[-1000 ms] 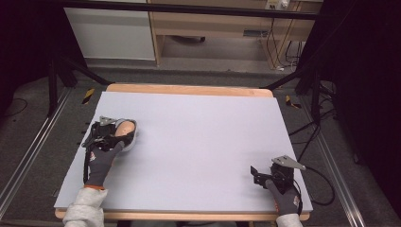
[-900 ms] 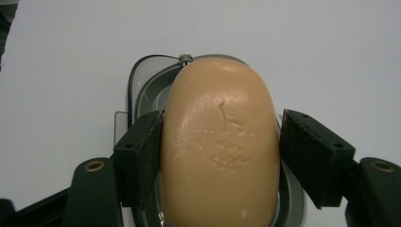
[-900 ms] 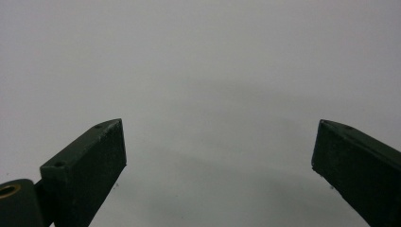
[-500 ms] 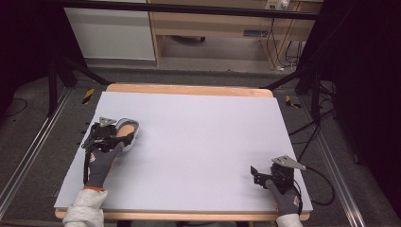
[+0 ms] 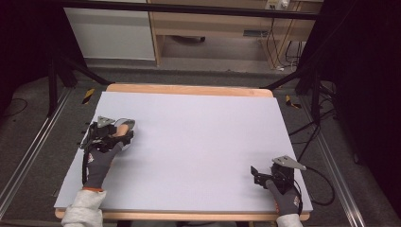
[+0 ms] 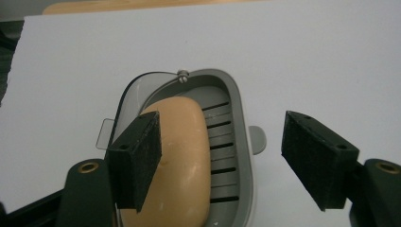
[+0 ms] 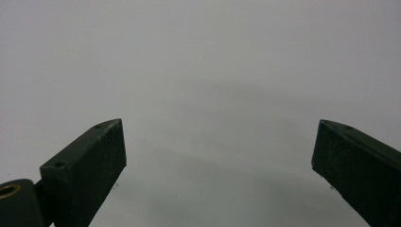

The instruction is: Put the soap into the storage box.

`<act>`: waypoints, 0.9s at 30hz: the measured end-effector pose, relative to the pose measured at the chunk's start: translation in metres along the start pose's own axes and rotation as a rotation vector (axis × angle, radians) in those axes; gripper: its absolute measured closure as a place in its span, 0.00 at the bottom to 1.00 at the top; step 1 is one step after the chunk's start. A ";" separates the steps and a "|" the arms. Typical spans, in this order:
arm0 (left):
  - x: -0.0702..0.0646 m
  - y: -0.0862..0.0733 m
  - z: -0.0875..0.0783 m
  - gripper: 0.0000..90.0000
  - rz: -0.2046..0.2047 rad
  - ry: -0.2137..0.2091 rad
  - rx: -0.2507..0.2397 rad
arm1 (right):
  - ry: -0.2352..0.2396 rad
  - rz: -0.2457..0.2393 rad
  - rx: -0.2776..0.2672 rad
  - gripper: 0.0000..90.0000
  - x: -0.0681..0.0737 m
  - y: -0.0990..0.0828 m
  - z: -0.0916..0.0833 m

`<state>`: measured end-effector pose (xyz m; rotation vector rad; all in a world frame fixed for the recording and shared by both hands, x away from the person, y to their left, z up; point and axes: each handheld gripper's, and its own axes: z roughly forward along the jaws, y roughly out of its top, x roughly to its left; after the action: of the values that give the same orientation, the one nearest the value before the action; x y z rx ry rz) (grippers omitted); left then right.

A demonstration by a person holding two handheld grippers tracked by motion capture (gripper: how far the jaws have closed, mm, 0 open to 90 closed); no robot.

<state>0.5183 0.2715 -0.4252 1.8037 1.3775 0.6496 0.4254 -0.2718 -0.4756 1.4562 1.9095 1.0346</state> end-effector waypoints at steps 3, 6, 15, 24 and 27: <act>-0.004 0.002 -0.006 0.33 0.003 -0.020 -0.023 | 0.000 0.003 -0.002 0.04 0.000 0.000 -0.001; -0.009 0.001 -0.012 0.34 0.018 -0.033 -0.044 | -0.005 -0.002 -0.007 0.05 -0.001 0.000 -0.001; -0.027 -0.006 -0.026 0.37 0.068 -0.097 -0.067 | -0.006 0.007 -0.007 0.05 -0.003 0.000 -0.002; -0.042 -0.021 -0.034 0.37 0.104 -0.137 -0.055 | -0.008 0.024 -0.003 0.05 -0.006 -0.002 -0.004; -0.045 -0.027 -0.035 0.36 0.119 -0.144 -0.046 | -0.010 0.027 -0.003 0.05 -0.007 -0.002 -0.005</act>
<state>0.4626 0.2410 -0.4246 1.8682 1.1576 0.5957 0.4224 -0.2803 -0.4751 1.4869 1.8856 1.0394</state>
